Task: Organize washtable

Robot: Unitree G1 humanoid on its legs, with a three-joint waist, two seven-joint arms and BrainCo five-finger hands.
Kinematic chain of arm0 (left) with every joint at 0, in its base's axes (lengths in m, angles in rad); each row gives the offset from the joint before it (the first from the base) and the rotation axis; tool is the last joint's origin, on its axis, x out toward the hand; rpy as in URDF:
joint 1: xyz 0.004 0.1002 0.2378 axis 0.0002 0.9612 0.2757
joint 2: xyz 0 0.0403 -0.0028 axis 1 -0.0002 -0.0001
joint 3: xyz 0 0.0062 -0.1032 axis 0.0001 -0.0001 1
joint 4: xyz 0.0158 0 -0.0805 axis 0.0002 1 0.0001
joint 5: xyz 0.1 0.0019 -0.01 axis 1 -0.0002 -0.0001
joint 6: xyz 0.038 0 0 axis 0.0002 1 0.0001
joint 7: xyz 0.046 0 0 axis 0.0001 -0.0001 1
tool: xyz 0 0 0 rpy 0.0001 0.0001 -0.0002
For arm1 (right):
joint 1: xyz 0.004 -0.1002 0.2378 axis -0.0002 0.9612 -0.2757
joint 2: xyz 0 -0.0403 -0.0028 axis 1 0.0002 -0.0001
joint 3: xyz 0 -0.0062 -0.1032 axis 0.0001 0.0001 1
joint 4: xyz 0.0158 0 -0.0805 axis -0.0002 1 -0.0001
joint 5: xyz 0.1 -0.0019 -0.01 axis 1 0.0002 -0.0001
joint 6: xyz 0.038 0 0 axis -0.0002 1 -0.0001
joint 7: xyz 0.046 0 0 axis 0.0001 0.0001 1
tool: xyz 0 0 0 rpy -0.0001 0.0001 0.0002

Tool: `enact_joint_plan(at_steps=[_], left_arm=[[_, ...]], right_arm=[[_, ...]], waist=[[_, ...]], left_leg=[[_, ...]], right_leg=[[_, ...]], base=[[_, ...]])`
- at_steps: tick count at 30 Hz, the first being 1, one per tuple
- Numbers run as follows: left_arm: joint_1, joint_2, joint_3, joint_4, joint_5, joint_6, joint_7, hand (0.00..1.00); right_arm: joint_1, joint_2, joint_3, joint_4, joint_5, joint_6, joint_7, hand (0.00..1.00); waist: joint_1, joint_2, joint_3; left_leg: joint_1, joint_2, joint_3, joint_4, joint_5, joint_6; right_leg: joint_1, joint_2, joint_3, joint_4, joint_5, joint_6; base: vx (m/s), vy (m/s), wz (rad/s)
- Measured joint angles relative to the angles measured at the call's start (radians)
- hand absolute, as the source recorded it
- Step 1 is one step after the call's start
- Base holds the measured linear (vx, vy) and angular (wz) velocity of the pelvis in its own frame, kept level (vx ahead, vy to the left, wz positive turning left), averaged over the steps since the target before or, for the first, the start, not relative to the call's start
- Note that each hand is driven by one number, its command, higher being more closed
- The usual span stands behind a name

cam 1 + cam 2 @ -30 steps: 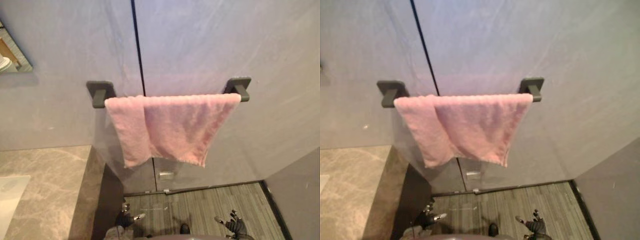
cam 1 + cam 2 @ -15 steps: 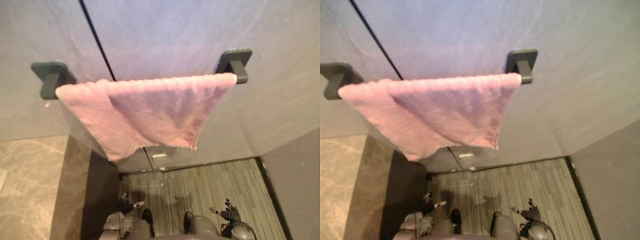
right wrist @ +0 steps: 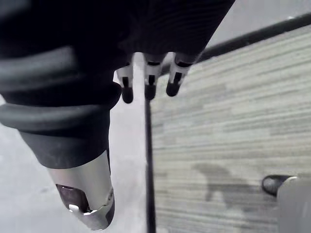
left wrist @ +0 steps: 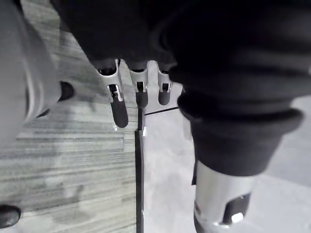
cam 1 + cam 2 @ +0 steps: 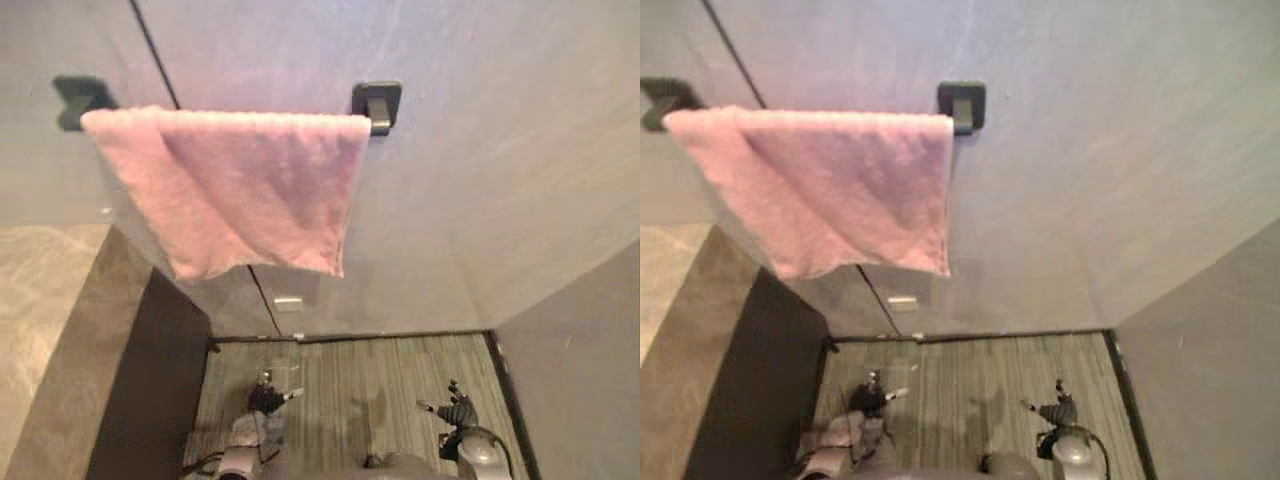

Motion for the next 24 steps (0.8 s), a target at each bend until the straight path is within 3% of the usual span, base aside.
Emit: enact_joint_plan(at_steps=[2, 3, 5, 8, 10, 11, 13, 16, 17, 24], left_arm=[[0.002, 0.000, -0.001, 0.001, -0.009, 0.007, 0.004, 0.00], [0.001, 0.000, -0.002, 0.001, -0.010, 0.007, 0.005, 0.00], [-0.001, 0.005, -0.024, 0.010, -0.010, 0.008, 0.005, 0.00], [-0.007, 0.023, -0.048, 0.012, -0.008, 0.010, 0.005, 0.00], [-0.009, 0.033, -0.052, 0.031, 0.000, 0.012, 0.001, 0.00], [-0.008, 0.041, -0.060, 0.046, 0.010, 0.014, -0.001, 0.00], [-0.007, 0.057, -0.079, 0.066, 0.023, 0.021, -0.006, 0.00], [0.022, 0.088, -0.080, 0.085, 0.055, 0.031, -0.006, 0.00], [0.024, 0.092, -0.083, 0.100, 0.071, 0.034, -0.006, 0.00], [0.039, 0.093, -0.066, 0.127, 0.088, 0.039, -0.006, 0.00]], right_arm=[[0.004, 0.007, -0.001, 0.008, 0.002, 0.006, -0.002, 0.00], [0.007, 0.006, -0.004, 0.013, 0.002, 0.008, -0.004, 0.00], [-0.002, 0.004, -0.036, 0.059, 0.003, 0.013, -0.017, 0.00], [-0.009, -0.010, -0.050, 0.119, 0.004, 0.019, -0.017, 0.00], [0.001, -0.008, -0.067, 0.128, 0.004, 0.020, -0.016, 0.00], [0.005, 0.001, -0.086, 0.126, 0.012, 0.019, -0.015, 0.00], [-0.002, 0.009, -0.109, 0.133, 0.023, 0.018, -0.011, 0.00], [0.016, 0.039, -0.113, 0.147, 0.042, 0.018, 0.010, 0.00], [0.020, 0.038, -0.130, 0.149, 0.042, 0.017, 0.012, 0.00], [0.014, 0.029, -0.151, 0.166, 0.041, 0.018, 0.024, 0.00]], waist=[[0.001, -0.005, 0.004], [-0.001, -0.012, 0.008], [-0.004, -0.015, 0.008], [-0.004, -0.027, 0.012], [-0.008, -0.024, 0.011], [-0.025, -0.024, 0.011], [-0.042, -0.022, 0.006], [-0.057, -0.046, -0.038], [-0.058, -0.041, -0.041], [-0.054, -0.016, -0.053]], left_leg=[[0.008, -0.014, -0.030, -0.074, 0.074, -0.004], [0.012, -0.021, -0.028, -0.098, 0.084, 0.009], [0.016, -0.084, -0.030, -0.077, 0.070, 0.019], [0.011, -0.162, -0.016, 0.095, -0.075, 0.087], [0.054, -0.168, 0.030, 0.155, -0.158, 0.095], [0.091, -0.169, 0.067, 0.158, -0.202, 0.092], [0.137, -0.192, 0.129, 0.059, -0.227, 0.097], [0.210, -0.290, 0.133, -0.195, -0.108, 0.118], [0.232, -0.312, 0.127, -0.260, -0.080, 0.120], [0.296, -0.368, 0.119, -0.384, -0.026, 0.149]], right_leg=[[-0.007, -0.009, -0.059, 0.038, -0.020, -0.032], [-0.012, -0.016, -0.083, 0.039, -0.020, -0.033], [-0.023, -0.060, -0.144, 0.024, 0.003, -0.061], [-0.041, -0.122, -0.193, -0.023, 0.060, -0.056], [-0.043, -0.143, -0.219, -0.039, 0.087, -0.045], [-0.040, -0.159, -0.239, -0.041, 0.095, -0.032], [-0.039, -0.171, -0.245, -0.051, 0.110, 0.000], [-0.018, -0.170, -0.185, -0.190, 0.178, 0.020], [0.003, -0.168, -0.185, -0.247, 0.213, 0.028], [0.072, -0.159, -0.156, -0.377, 0.293, 0.054]], base=[[-0.23, -0.187, 0.85], [-0.20, -0.133, 0.93], [-0.26, -0.095, 0.88], [-0.21, 0.031, 0.70], [-0.15, 0.140, 0.53], [-0.14, 0.178, 0.60], [-0.14, 0.224, 0.46], [-0.09, 0.159, 0.20], [-0.05, 0.159, 0.22], [0.01, 0.105, 0.06]])
